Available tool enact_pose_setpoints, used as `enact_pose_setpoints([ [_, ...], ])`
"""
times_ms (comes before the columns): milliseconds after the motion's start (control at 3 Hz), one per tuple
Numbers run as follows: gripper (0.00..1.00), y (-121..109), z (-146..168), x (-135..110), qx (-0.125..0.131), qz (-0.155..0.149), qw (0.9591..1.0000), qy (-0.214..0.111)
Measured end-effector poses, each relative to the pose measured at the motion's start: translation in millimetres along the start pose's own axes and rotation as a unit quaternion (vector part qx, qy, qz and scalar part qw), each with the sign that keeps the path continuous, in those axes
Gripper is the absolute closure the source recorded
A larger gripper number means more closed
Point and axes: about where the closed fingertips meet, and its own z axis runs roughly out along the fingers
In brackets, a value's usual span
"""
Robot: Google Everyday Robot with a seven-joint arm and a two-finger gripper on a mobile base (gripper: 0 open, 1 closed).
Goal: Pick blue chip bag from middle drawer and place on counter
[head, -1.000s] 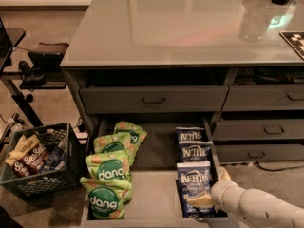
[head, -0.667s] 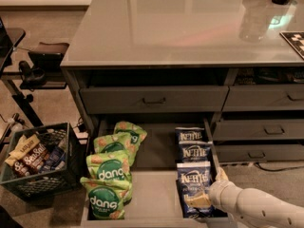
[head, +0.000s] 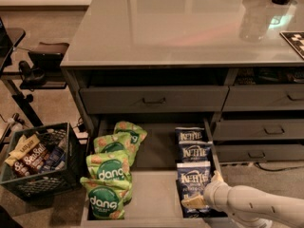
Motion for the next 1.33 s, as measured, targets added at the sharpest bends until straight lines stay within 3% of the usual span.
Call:
enact_pose_setpoints([
  [1000, 0.00, 1, 11, 0, 0.001, 0.000, 0.9999, 0.014],
  [1333, 0.00, 0, -25, -32, 0.010, -0.032, 0.9993, -0.019],
])
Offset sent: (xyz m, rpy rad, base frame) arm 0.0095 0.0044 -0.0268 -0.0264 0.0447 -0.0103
